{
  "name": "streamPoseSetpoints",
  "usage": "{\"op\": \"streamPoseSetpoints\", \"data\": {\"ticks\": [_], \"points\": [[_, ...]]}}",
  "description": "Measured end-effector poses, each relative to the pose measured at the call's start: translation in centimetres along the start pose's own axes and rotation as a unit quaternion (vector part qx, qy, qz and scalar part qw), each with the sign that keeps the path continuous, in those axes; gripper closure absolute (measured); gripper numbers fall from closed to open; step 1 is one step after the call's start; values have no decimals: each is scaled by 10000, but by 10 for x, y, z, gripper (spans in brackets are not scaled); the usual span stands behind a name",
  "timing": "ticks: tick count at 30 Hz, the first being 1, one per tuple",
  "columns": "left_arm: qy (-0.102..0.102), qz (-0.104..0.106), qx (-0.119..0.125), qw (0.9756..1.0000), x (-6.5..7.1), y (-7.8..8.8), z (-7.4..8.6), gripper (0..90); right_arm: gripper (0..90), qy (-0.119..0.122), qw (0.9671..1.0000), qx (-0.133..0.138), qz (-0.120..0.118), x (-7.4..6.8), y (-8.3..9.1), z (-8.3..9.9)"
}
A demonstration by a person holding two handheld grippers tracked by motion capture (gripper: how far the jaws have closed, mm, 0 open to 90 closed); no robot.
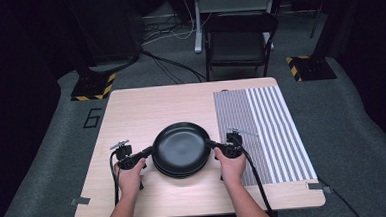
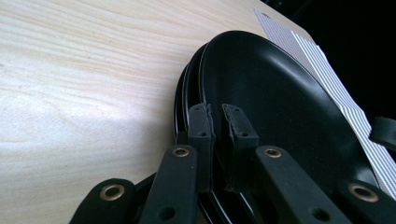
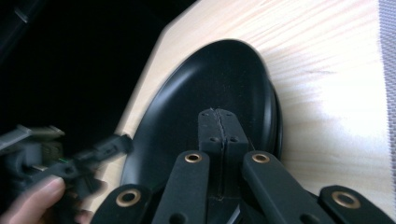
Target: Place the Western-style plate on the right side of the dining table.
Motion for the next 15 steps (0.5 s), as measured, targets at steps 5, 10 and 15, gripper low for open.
{"op": "streamPoseSetpoints", "data": {"ticks": [5,10,15], "points": [[23,4,-54,10000,1,0,-1,831,765,494,9973,94,543,-6,5,-3],[65,23,-101,9999,0,0,-1,832,718,251,9966,46,789,11,11,2],[21,20,-116,9999,2,1,0,830,769,-158,9985,-214,471,17,1,11]]}}
Point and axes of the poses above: each handheld gripper's, and its own axes: y roughly backward along the jaws, z roughly out of its underside, x roughly to its right, the point moved 3 cm from there along -y, roughly forward along the jaws, and after that the axes turned 14 degrees about -z, right-handed, at the moved point
